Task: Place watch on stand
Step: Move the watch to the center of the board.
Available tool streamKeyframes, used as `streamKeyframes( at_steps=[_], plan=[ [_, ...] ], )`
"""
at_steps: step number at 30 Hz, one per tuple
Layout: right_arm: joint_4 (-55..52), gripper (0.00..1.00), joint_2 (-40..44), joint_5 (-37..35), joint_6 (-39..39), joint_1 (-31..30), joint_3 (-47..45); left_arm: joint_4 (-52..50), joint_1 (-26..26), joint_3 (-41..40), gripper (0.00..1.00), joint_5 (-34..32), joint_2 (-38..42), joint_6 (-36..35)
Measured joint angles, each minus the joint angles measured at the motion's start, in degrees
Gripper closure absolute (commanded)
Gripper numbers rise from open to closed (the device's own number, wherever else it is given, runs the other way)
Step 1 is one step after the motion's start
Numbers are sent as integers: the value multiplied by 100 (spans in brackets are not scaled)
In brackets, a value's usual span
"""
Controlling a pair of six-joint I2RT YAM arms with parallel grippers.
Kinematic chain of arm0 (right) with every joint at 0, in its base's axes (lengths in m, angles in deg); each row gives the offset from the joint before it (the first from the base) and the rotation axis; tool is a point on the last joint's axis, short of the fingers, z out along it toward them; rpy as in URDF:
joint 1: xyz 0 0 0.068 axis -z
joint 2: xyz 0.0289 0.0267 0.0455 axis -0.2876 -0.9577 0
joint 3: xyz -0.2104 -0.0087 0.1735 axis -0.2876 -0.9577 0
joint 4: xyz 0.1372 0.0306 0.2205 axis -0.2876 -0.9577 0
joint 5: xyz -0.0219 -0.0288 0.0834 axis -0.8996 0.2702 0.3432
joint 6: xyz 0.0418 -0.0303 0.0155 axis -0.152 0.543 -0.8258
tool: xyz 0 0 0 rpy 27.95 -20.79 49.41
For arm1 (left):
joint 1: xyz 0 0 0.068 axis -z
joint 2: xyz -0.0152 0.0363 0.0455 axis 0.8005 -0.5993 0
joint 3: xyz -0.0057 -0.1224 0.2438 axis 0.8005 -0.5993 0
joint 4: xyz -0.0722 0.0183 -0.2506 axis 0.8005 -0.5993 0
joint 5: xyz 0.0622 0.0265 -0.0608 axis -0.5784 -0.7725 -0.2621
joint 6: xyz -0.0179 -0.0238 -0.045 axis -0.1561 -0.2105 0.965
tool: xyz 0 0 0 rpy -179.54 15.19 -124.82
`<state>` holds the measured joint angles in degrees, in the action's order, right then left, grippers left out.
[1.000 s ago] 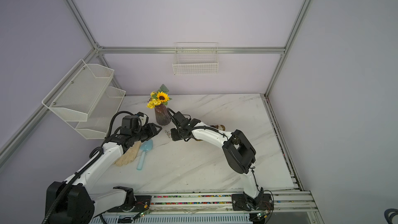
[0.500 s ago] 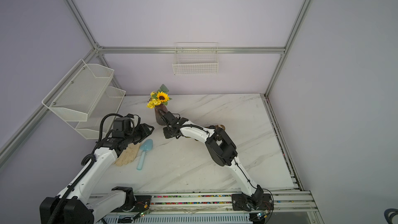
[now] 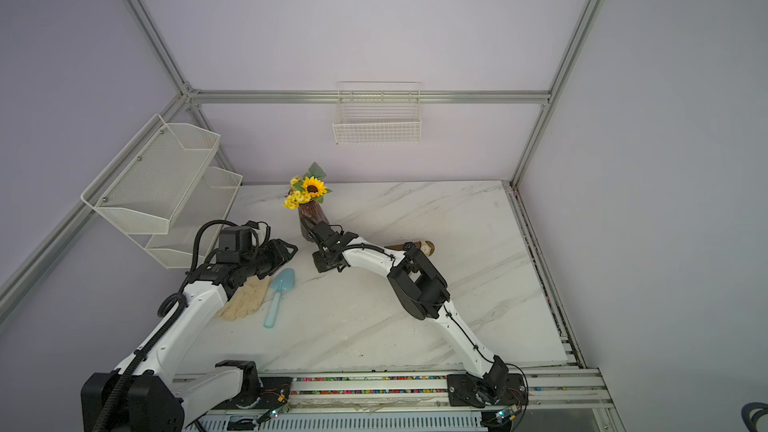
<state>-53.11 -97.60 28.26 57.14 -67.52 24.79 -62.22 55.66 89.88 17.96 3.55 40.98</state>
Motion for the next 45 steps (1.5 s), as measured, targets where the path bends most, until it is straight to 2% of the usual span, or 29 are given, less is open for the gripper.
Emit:
streamKeyframes(
  at_steps=[7, 13, 20, 23, 27, 31, 36, 40, 45],
  plan=[
    [238, 81, 433, 170, 164, -116, -710, 0, -26, -20, 53, 107, -4, 0],
    [251, 81, 1152, 457, 352, -264, -1755, -28, -87, -153, 54, 157, 15, 2],
    [267, 80, 2391, 1196, 667, -459, -3185, -37, -136, -162, 58, 273, 31, 20],
    [328, 76, 2927, 1631, 789, -490, -3727, -37, -136, -162, 58, 343, 31, 52],
    [203, 76, 3285, 1952, 1051, -492, -4004, -13, -136, -205, 59, 431, -44, 111],
    [166, 76, 3296, 2044, 1193, -492, -4238, 96, -136, -295, 65, 610, -299, 197],
    [120, 76, 3423, 1991, 1119, -492, -4680, 199, -94, -424, 77, 863, -459, 308],
    [146, 79, 3991, 1937, 772, -492, -5042, 275, 245, -422, 79, 1069, -487, 225],
    [535, 83, 4927, 2087, 7, -343, -5971, -197, 1497, 63, 71, 1147, -1095, -260]
  ],
)
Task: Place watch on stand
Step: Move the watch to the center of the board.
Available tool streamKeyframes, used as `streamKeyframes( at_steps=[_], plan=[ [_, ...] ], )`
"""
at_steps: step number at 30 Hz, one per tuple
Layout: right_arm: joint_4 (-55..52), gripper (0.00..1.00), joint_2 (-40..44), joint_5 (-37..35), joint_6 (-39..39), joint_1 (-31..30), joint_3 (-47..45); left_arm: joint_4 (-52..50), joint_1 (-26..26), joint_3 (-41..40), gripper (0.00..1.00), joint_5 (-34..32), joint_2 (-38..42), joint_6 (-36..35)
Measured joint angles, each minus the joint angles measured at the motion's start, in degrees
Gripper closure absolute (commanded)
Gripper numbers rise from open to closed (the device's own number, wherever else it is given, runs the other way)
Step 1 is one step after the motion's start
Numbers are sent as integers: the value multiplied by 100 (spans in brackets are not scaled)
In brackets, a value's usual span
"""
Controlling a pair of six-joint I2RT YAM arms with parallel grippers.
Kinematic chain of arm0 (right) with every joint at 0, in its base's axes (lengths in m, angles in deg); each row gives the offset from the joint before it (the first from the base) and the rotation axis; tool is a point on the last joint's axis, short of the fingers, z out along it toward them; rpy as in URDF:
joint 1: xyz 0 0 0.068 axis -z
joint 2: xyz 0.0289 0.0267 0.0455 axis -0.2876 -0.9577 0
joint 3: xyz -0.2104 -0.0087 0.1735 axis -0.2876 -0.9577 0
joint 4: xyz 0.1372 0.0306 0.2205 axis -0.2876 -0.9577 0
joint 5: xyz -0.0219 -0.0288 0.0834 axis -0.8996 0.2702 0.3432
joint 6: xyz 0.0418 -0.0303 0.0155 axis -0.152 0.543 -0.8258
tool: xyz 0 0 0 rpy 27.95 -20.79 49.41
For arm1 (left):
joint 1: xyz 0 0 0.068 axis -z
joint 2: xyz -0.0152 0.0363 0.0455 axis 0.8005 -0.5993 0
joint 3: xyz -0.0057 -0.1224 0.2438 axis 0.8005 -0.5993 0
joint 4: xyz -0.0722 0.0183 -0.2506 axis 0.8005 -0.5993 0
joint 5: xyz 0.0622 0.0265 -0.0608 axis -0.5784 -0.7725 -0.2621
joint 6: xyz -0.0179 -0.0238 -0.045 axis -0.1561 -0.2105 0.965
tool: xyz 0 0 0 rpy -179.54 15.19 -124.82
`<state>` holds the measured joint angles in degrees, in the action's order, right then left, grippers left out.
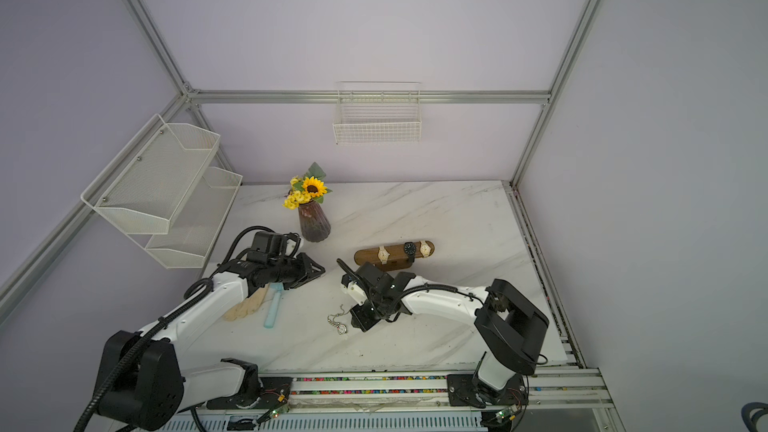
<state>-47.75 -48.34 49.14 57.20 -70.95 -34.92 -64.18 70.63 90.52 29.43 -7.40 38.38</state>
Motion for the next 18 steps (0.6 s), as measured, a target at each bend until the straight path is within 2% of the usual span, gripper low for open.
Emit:
streamKeyframes(
  at_steps=[2, 3, 5, 7, 8, 10, 14, 15, 18],
  plan=[
    [81, 82, 367, 162, -302, 284, -398, -245, 466, 284, 60, 17, -295, -223],
    [105, 82, 525, 223, -437, 452, -549, -326, 627, 339, 51, 52, -380, -284],
    [111, 82, 723, 271, -675, 743, -702, -538, 804, 345, 39, 92, -433, -402],
    [153, 81, 739, 345, -839, 833, -715, -780, 890, 345, 36, 105, -433, -450],
    [201, 81, 706, 413, -927, 813, -719, -863, 916, 345, 43, 107, -433, -463],
    [396, 83, 610, 483, -1082, 656, -752, -1003, 942, 343, 67, 59, -433, -501],
    [776, 89, 251, 444, -1344, 42, -750, -1154, 957, 341, 94, -142, -481, -494],
    [837, 91, 151, 407, -1377, -122, -739, -1167, 955, 345, 100, -190, -555, -485],
    [826, 94, -175, 205, -1384, -492, -505, -1209, 907, 345, 100, -321, -942, -442]
  ],
)
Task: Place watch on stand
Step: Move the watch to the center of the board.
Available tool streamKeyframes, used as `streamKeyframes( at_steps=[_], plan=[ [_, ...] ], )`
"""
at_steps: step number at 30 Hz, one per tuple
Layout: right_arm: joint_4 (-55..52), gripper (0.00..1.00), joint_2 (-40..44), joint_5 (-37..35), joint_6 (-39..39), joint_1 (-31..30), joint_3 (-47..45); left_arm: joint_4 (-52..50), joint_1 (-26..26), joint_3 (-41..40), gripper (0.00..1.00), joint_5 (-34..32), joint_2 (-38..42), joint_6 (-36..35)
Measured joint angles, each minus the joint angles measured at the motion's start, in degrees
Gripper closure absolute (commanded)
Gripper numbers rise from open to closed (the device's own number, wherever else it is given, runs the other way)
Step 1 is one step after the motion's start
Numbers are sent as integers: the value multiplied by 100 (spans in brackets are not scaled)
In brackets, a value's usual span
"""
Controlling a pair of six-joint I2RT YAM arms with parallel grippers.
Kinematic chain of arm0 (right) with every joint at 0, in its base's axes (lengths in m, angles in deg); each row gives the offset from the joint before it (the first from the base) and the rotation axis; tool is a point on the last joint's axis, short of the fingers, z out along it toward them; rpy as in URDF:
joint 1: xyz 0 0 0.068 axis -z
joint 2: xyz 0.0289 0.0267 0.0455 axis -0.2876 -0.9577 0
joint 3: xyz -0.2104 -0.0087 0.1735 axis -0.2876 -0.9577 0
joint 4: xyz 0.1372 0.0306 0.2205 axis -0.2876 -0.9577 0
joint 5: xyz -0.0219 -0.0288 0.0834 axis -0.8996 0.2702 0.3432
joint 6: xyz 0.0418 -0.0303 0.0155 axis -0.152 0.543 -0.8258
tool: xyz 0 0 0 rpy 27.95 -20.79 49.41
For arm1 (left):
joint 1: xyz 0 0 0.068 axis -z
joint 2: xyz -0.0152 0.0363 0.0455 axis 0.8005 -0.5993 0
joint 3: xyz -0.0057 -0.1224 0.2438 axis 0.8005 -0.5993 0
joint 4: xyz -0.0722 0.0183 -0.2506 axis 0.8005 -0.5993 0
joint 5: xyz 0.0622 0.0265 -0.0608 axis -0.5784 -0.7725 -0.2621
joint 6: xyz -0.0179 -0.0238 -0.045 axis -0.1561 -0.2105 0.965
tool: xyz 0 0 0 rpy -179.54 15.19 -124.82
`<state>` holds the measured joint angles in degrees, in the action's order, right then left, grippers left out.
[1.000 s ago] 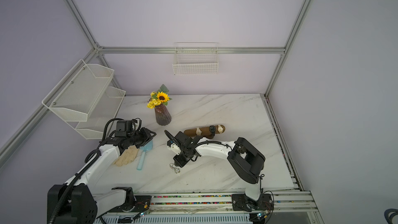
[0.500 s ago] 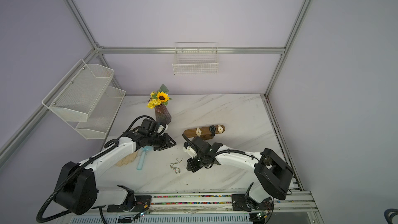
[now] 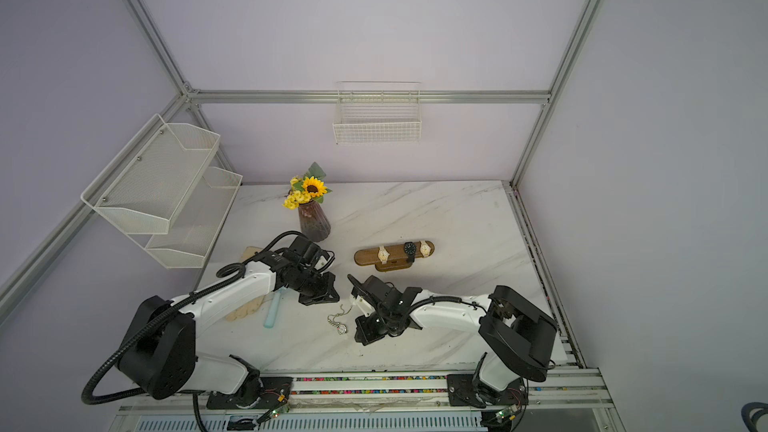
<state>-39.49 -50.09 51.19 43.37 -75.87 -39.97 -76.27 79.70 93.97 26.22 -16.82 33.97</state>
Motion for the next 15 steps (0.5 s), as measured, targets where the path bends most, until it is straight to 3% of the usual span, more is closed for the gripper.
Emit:
streamKeyframes(
  at_steps=[7, 15],
  plan=[
    [-74, 98, -828, -708, 166, -498, 890, -120, -638, 0, 100, -175, -271, 118],
    [-50, 99, -1279, -1132, 188, -468, 1071, -205, -1296, -4, 100, -227, -55, 144]
  ],
)
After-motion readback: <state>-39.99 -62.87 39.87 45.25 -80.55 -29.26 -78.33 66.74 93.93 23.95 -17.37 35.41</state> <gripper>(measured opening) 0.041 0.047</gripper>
